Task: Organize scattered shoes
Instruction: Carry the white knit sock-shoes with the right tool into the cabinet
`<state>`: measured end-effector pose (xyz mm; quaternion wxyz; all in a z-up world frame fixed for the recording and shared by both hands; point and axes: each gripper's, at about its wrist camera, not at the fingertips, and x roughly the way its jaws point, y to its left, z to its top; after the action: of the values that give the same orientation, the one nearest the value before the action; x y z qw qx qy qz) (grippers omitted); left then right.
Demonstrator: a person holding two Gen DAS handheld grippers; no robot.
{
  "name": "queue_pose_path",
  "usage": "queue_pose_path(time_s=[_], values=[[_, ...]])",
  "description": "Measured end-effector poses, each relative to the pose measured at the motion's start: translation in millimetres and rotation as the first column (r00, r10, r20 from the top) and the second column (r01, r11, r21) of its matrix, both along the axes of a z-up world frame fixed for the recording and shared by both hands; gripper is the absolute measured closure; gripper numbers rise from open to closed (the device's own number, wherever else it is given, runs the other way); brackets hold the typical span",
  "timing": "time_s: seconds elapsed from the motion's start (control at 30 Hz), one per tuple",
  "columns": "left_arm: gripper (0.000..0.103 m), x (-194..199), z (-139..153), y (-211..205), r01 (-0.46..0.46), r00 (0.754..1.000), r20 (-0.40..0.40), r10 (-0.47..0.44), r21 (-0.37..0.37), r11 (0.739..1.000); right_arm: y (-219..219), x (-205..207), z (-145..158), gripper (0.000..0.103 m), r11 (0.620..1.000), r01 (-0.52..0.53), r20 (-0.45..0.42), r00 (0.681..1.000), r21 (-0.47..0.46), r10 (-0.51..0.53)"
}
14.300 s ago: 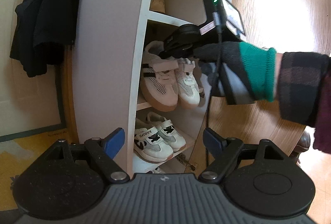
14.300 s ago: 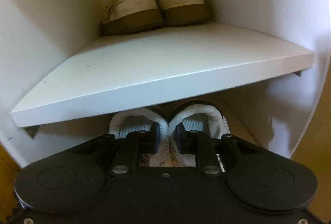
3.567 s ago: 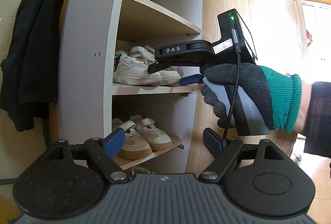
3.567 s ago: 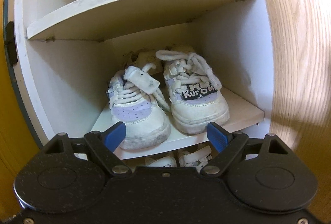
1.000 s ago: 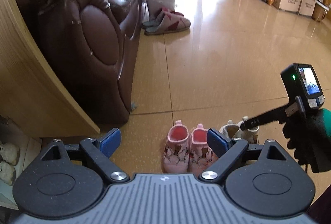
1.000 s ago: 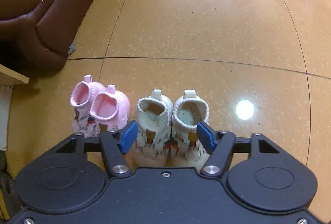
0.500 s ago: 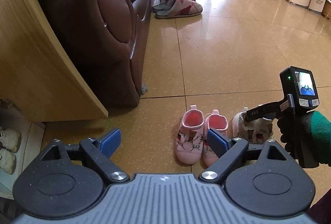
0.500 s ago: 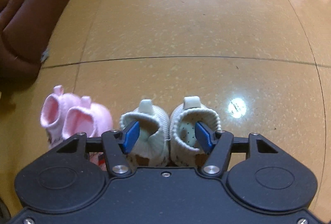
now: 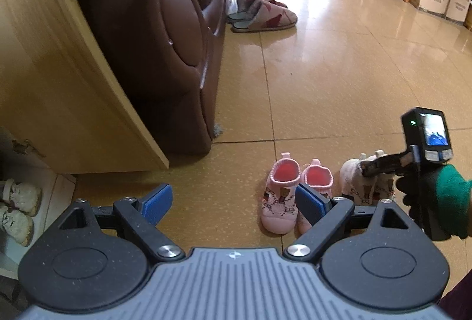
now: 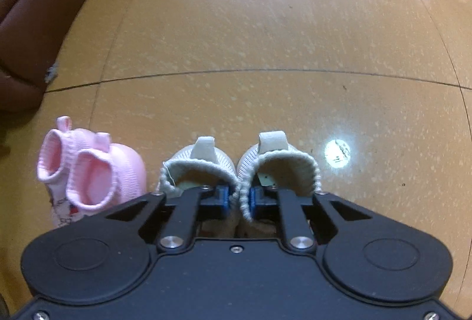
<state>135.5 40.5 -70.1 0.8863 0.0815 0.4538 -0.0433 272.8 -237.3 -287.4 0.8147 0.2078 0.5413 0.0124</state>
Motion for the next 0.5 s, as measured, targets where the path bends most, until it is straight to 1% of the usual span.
queue_pose_path(time_s=[0.13,0.2,0.33,0.43,0.47,0.5], values=[[0.012,-11,16,2,0.002,0.999,0.039,-0.002,0.007,1.0,-10,-16,20,0.093,1.0,0.006,0.037,0.999,0.028,-0.007],[0.012,-18,27,6,-0.002,0.998,0.07,0.002,0.004,1.0,-16,-25,44,0.093,0.999,-0.004,0.086,0.996,0.033,0.001],[0.012,-35,51,21,-0.03,0.99,0.135,0.033,-0.022,0.999,-25,-44,88,0.093,0.995,0.006,0.177,0.984,0.103,-0.024],[0.012,-48,70,37,-0.06,0.98,0.185,0.066,-0.041,0.997,-22,-57,120,0.093,0.991,-0.031,0.247,0.969,0.133,-0.003],[0.012,-53,76,43,-0.072,0.976,0.202,0.08,-0.046,0.996,-18,-63,138,0.093,0.988,-0.068,0.289,0.957,0.141,0.024],[0.012,-57,82,49,-0.085,0.971,0.218,0.094,-0.05,0.995,-14,-67,149,0.093,0.985,-0.091,0.314,0.949,0.146,0.041]])
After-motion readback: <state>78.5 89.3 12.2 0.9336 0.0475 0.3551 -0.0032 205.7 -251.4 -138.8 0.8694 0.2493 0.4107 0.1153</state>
